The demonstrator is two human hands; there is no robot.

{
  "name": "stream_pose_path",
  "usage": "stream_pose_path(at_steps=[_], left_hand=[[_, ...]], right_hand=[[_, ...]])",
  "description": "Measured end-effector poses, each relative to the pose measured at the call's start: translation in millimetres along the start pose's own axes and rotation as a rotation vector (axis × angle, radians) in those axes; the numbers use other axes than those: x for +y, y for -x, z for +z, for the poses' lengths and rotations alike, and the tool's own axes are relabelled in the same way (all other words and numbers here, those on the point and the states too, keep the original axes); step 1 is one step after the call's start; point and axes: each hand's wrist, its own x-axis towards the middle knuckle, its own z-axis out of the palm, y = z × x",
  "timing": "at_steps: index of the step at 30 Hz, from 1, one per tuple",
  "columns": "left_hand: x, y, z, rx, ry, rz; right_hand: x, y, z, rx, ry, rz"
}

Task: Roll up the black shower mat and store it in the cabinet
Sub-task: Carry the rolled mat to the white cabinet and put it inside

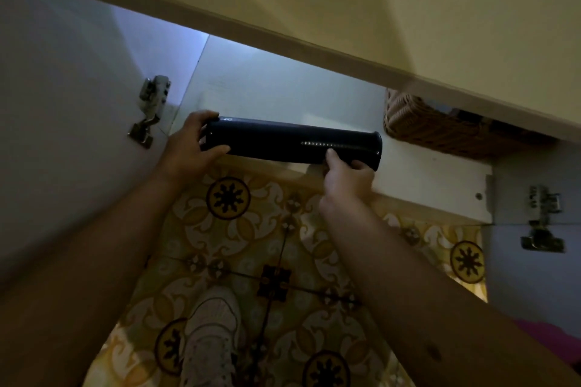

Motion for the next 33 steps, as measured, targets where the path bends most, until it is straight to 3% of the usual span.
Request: stream_pose_path(at_steps=[12, 17, 24, 30, 33], left_hand=[[-1, 22, 28, 0.306, -0.002, 0.112], [5, 36, 48, 0.447, -0.01, -0.035], [24, 28, 58, 0.603, 0.114, -0.23], [14, 37, 57, 0.517, 0.101, -0.148], [17, 27, 54, 0.553, 0.005, -0.142]], right_hand=[[-13, 19, 65, -0.454, 0.006, -0.145], [-9, 28, 101, -0.643, 0.037, -0.213], [21, 56, 111, -0.634, 0.598, -0.586], [26, 48, 111, -0.707, 0.549, -0.559], [23, 44, 117, -0.789, 0.479, -0.491]])
